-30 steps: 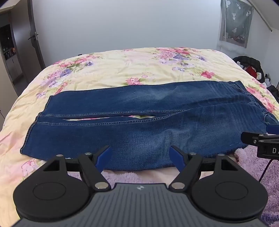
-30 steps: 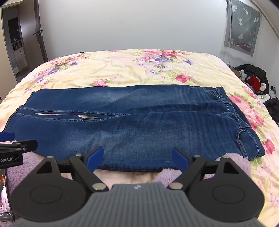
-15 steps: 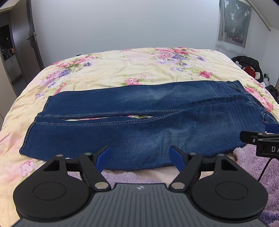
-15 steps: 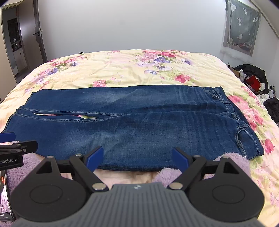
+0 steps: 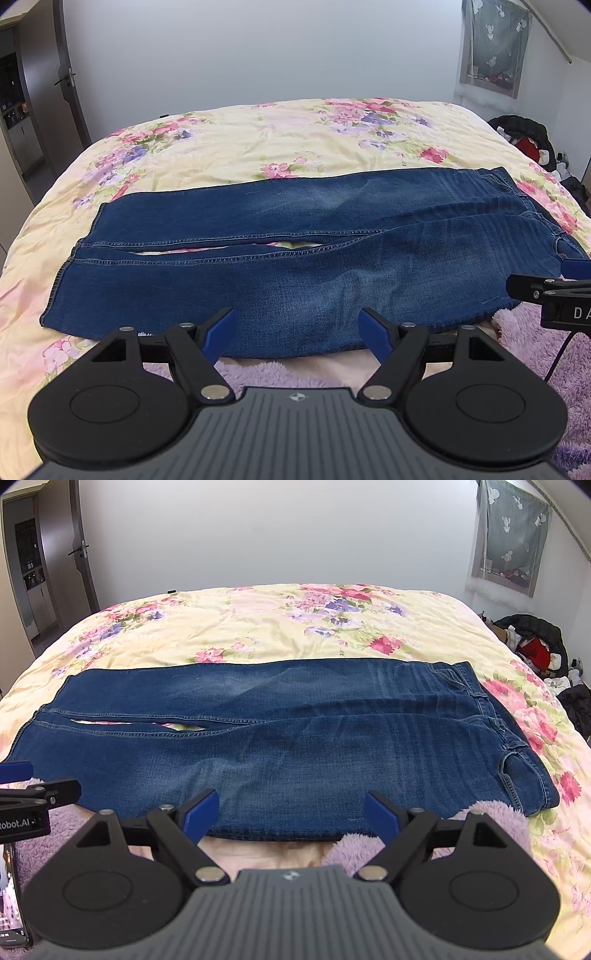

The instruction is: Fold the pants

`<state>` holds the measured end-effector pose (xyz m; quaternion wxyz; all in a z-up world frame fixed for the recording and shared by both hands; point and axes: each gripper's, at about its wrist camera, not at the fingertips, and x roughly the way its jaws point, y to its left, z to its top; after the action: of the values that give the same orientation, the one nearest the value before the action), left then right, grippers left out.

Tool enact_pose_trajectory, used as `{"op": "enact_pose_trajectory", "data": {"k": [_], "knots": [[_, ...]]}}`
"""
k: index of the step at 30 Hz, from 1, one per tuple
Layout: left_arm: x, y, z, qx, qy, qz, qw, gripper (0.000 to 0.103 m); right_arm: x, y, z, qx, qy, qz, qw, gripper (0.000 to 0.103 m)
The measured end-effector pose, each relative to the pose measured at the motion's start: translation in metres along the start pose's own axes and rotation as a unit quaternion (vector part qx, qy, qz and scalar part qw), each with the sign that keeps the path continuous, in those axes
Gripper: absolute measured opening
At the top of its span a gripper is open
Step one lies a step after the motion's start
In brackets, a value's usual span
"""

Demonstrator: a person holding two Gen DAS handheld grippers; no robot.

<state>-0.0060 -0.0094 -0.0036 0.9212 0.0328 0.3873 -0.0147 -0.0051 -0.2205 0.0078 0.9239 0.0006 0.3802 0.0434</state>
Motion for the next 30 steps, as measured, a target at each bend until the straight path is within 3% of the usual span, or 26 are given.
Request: {"op": "enact_pose_trajectory", "data": {"k": [30], "knots": [[-0.0032,-0.0040,0.0019,0.008,0.001,-0.005,1.0000,0.088,-0.0026,0.0029,0.0007,-0.005,0.000,0.001,1.000,0.082]]}}
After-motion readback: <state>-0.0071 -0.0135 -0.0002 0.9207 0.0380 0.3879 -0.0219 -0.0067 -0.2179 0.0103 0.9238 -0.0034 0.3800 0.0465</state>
